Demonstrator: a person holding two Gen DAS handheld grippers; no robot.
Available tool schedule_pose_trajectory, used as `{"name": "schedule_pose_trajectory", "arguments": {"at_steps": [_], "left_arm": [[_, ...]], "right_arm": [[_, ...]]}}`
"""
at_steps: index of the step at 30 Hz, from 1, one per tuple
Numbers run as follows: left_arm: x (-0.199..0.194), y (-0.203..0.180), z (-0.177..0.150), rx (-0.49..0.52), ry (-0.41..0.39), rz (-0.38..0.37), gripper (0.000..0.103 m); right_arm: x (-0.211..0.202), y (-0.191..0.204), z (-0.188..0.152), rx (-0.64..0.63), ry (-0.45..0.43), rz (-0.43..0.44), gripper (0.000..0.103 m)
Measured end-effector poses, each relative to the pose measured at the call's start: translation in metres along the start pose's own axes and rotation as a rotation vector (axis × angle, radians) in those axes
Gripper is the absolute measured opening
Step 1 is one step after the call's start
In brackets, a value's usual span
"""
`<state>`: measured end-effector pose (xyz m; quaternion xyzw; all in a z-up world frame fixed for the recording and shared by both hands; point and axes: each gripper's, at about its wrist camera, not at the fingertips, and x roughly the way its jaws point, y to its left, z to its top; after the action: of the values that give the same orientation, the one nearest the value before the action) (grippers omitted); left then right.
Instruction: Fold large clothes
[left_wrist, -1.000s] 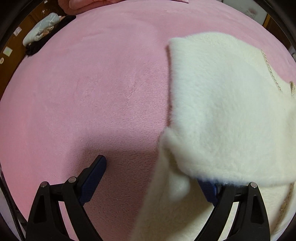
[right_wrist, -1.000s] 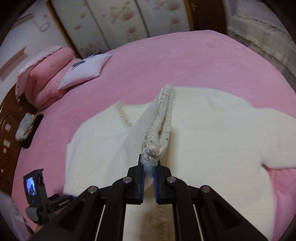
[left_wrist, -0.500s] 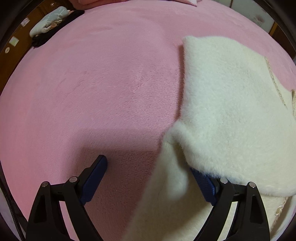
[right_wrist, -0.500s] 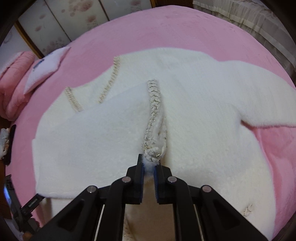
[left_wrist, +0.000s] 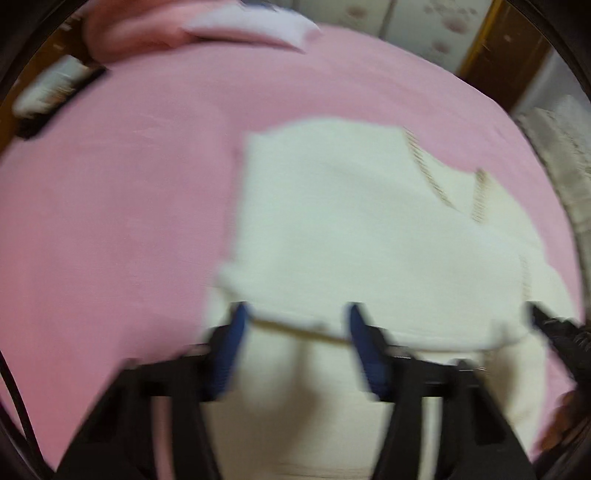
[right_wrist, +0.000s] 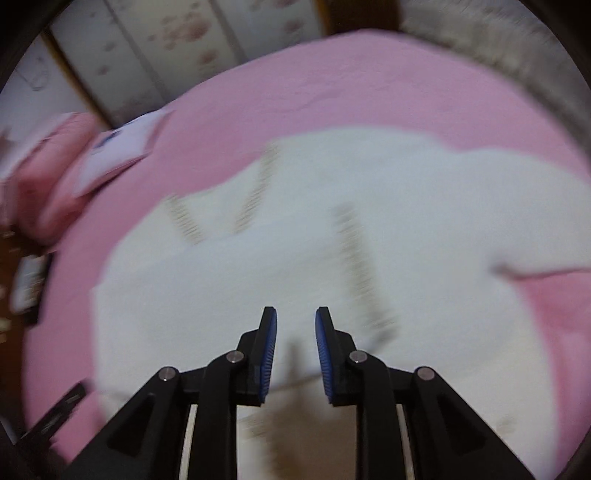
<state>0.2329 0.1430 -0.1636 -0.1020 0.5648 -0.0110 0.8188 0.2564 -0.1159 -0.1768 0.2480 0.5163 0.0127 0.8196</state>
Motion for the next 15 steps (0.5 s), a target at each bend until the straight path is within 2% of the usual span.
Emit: {"name": "schedule_pose_trajectory", "arguments": {"at_steps": [1, 2, 4, 6, 8, 11, 14, 15], "left_arm": [[0.009, -0.005, 0.002, -0.010, 0.044, -0.033, 0.009], [0.020, -0.009, 0.003, -0.028, 0.094, -0.071, 0.007], [0.044, -0.013, 0.005, -0.054, 0.175, -0.103, 0.007], [0.083, -0.011, 0.015, -0.053, 0.240, -0.073, 0.007], [0.091, -0.009, 0.018, -0.074, 0.260, -0.068, 0.007], [0.088, 0.004, 0.025, -0.110, 0.237, -0.034, 0.007], [0.088, 0.028, 0.032, -0.108, 0.188, 0.074, 0.007], [0.089, 0.037, 0.032, -0.122, 0.183, 0.072, 0.005]], "right_arm": [[0.015, 0.010, -0.006, 0.004, 0.056, 0.107, 0.020], [0.026, 0.019, -0.012, 0.002, 0.091, 0.173, 0.018], [0.050, 0.036, -0.023, -0.018, 0.150, 0.230, 0.010], [0.075, 0.047, -0.030, -0.034, 0.226, 0.256, 0.007], [0.094, 0.050, -0.034, -0.035, 0.287, 0.292, 0.002], [0.094, 0.032, -0.025, -0.035, 0.233, 0.240, 0.000], [0.062, -0.011, -0.009, 0.027, 0.098, 0.107, 0.000], [0.053, -0.027, -0.005, 0.062, 0.059, 0.074, 0.000]]}}
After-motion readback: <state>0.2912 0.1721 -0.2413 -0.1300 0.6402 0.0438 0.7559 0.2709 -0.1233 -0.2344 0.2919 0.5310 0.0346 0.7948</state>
